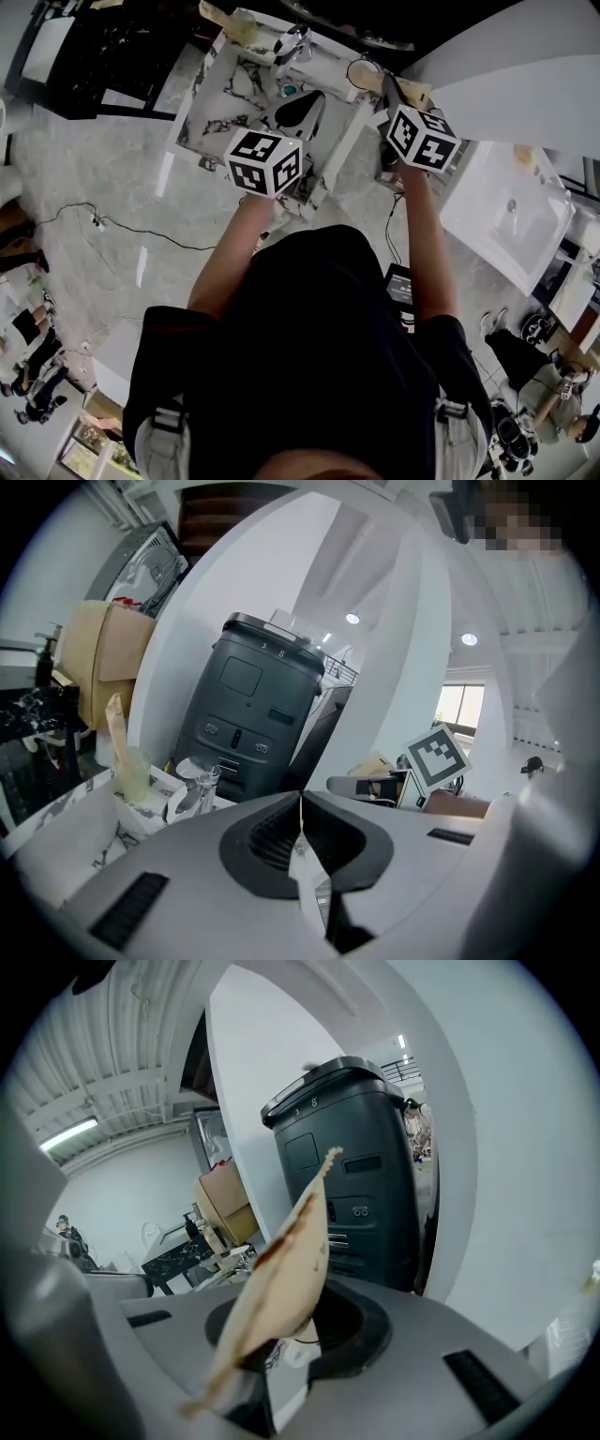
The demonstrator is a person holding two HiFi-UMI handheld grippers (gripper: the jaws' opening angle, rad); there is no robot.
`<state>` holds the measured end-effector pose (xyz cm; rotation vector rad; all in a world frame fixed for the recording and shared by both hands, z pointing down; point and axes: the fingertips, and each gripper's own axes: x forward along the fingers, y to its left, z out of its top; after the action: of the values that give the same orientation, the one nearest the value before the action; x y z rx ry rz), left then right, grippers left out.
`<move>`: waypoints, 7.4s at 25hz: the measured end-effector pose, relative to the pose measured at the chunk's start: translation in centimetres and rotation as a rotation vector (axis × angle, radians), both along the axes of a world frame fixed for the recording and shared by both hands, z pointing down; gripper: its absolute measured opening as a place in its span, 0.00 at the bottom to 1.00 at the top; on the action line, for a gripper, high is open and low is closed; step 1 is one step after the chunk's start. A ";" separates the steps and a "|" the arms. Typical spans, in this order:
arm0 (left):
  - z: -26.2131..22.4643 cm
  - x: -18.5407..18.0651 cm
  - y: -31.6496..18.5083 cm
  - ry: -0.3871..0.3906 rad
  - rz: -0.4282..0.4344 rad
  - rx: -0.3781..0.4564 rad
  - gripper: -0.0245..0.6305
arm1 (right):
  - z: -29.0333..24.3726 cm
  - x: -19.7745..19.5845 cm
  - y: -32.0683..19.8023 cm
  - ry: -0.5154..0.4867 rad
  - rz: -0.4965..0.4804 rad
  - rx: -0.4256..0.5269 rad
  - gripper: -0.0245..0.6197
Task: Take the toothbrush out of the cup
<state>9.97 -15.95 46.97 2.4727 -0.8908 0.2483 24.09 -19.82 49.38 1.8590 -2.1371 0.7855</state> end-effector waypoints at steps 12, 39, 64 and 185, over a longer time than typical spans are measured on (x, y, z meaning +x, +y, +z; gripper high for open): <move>-3.0 -2.3 3.5 0.016 0.002 0.052 0.06 | -3.7 -1.4 3.5 -0.002 0.027 0.065 0.14; -6.6 -10.3 10.2 0.075 -0.005 0.123 0.06 | -7.5 -10.8 11.7 -0.011 -0.006 0.148 0.14; -7.7 -14.5 10.3 0.096 -0.094 0.158 0.06 | -8.9 -15.3 12.0 -0.068 -0.083 0.182 0.14; -1.8 -19.7 -15.9 0.100 0.016 -0.025 0.06 | -4.7 -21.3 -10.7 -0.148 -0.025 0.056 0.14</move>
<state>-9.68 -31.81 45.16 2.4473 -0.8214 0.1394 2.81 -30.53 44.66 1.8508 -2.2888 0.8921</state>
